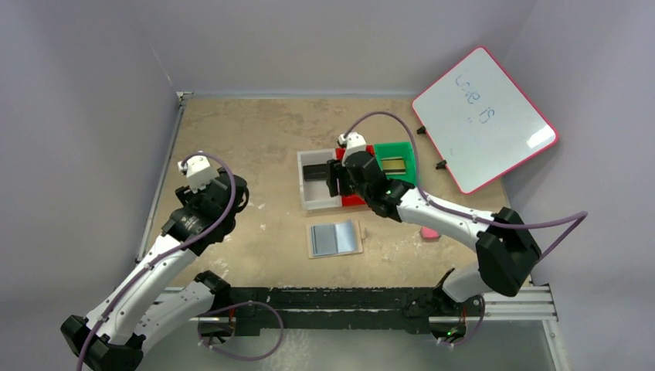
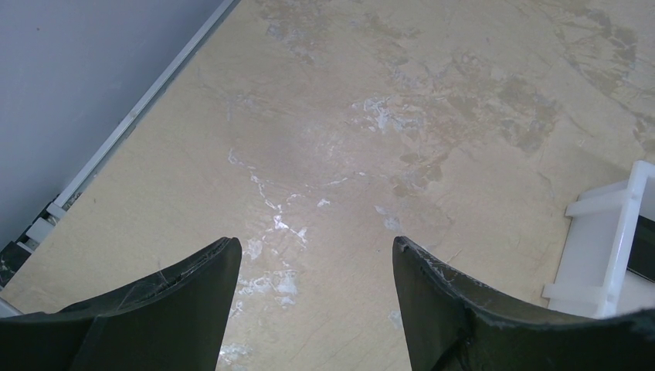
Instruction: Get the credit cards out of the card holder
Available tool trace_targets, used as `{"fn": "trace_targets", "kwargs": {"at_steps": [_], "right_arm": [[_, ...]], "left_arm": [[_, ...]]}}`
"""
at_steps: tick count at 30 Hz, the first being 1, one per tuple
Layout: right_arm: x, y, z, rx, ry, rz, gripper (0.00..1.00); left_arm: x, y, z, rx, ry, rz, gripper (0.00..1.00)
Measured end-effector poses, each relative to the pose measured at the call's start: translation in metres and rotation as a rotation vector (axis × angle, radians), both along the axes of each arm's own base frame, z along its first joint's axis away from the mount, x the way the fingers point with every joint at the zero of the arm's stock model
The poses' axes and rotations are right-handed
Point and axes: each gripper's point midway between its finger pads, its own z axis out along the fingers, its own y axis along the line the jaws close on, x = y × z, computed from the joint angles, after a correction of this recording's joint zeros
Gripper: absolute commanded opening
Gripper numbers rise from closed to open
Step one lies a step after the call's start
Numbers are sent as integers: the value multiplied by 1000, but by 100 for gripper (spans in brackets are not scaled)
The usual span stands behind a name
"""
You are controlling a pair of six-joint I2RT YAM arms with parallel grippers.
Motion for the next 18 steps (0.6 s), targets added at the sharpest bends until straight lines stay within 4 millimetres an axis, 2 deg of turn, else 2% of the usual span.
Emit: {"fn": "trace_targets", "kwargs": {"at_steps": [3,6,10,13,18], "right_arm": [[-22,-11,-29,30,108,-48,62],[-42,-8,-44,62,176,-68,62],[-70,13,-47,91,211,-51,63],[-85,21,-51,82,225,-62,63],[-86,14,-56,66,233,-122,62]], "left_arm": [[0,0,1,-3,-2,-3,72],[-1,0,2,-8,-9,-3,72],[-1,0,3,-13,-15,-5,72],[-1,0,3,-14,-14,-6,72],[-2,0,3,-14,-14,-5,72]]}}
